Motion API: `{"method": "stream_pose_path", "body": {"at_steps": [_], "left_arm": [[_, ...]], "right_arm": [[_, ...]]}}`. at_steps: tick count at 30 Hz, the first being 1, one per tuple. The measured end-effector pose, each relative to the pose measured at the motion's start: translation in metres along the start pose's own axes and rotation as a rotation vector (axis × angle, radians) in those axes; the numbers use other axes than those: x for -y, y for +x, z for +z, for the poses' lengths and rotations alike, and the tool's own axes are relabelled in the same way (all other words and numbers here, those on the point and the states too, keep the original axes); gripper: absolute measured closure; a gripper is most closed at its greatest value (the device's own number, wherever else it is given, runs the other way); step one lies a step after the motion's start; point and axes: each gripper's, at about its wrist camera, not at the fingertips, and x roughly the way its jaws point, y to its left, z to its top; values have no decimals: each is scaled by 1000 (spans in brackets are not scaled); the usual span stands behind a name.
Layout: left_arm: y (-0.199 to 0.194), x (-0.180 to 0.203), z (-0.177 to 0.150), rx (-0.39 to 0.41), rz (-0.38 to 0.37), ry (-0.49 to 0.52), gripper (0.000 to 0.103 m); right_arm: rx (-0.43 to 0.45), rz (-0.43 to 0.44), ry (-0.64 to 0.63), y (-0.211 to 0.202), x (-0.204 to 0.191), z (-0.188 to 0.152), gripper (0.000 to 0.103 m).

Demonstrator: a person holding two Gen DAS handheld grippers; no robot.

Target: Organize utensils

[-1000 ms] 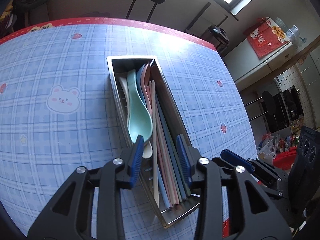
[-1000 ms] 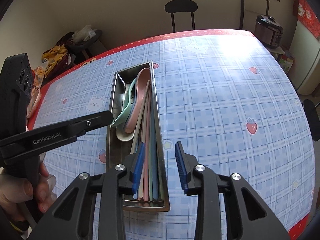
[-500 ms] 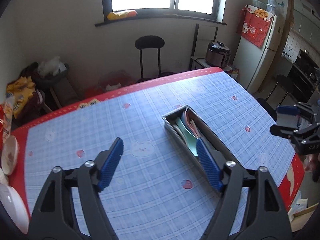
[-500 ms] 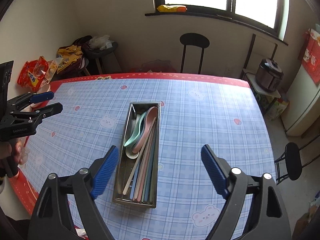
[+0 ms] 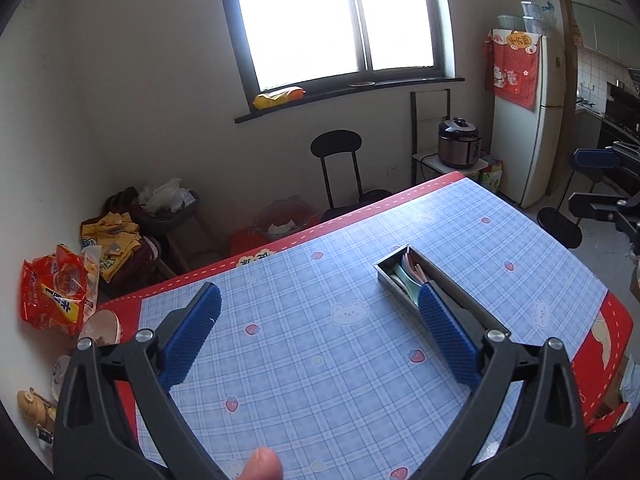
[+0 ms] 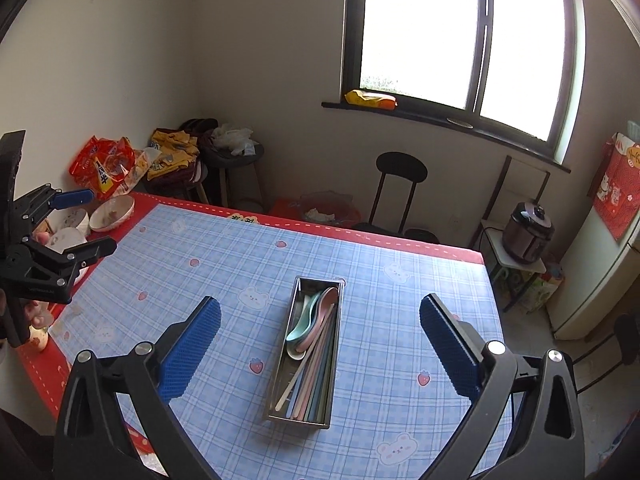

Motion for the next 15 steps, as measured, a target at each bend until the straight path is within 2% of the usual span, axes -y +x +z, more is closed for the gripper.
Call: {"method": "stream_pose_path", "body": {"at_steps": [10, 15], "left_arm": [[-31, 4, -2, -5, -53, -69, 6], [-40, 11, -4, 11, -48, -51, 6]], "right_arm": [[9, -46, -17, -34, -17, -8, 5], [19, -43, 12, -44, -17, -12, 5]]}}
